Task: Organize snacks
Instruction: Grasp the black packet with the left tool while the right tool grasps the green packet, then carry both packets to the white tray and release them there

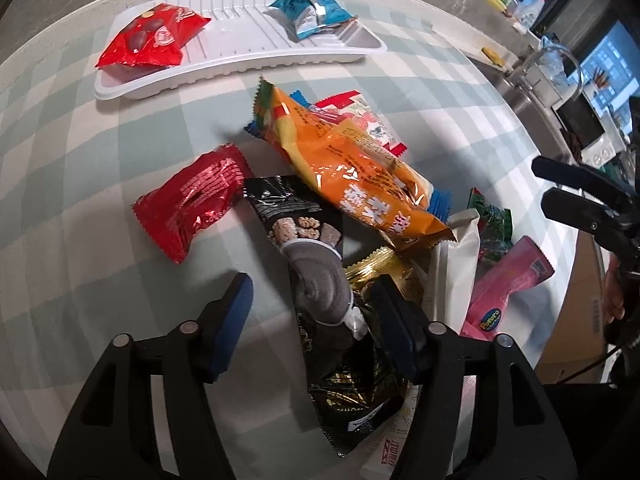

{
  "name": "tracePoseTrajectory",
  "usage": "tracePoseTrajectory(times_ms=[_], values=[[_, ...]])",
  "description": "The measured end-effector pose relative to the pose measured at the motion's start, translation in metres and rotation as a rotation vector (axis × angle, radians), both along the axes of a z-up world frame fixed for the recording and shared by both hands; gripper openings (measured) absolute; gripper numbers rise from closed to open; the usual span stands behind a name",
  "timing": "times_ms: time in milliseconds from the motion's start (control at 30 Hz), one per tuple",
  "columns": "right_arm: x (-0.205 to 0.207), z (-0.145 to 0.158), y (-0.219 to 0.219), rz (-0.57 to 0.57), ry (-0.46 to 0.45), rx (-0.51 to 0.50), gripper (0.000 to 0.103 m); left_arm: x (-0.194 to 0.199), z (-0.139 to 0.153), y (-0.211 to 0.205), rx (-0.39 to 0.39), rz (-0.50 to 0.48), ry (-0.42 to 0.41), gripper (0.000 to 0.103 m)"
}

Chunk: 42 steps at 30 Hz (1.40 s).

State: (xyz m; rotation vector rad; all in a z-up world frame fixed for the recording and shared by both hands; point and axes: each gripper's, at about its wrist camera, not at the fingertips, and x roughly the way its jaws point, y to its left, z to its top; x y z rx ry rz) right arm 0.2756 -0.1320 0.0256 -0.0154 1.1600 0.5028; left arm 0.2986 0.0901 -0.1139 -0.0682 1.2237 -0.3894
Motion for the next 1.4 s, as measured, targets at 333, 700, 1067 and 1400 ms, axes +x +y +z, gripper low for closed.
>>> tracePoseTrajectory(times_ms=[333,700,1067,1400], values=[[-0.016,-0.012,0.002,0.084,-0.001,-0.094,0.070,-0.004,0.000,0.006,0.006,-0.006,-0.010,0.019],[-0.017,-0.043,0.009,0.207,0.001,-0.230,0.070,-0.013,0.007,0.031,-0.005,0.033,-0.024,0.018],[-0.013,-0.065,0.026,0.361,0.041,-0.277,0.046,-0.020,0.010,0.042,-0.022,0.062,-0.026,0.018],[-0.001,-0.055,0.002,0.203,0.120,-0.117,0.028,-0.019,0.013,0.048,-0.050,0.078,-0.027,0.018]])
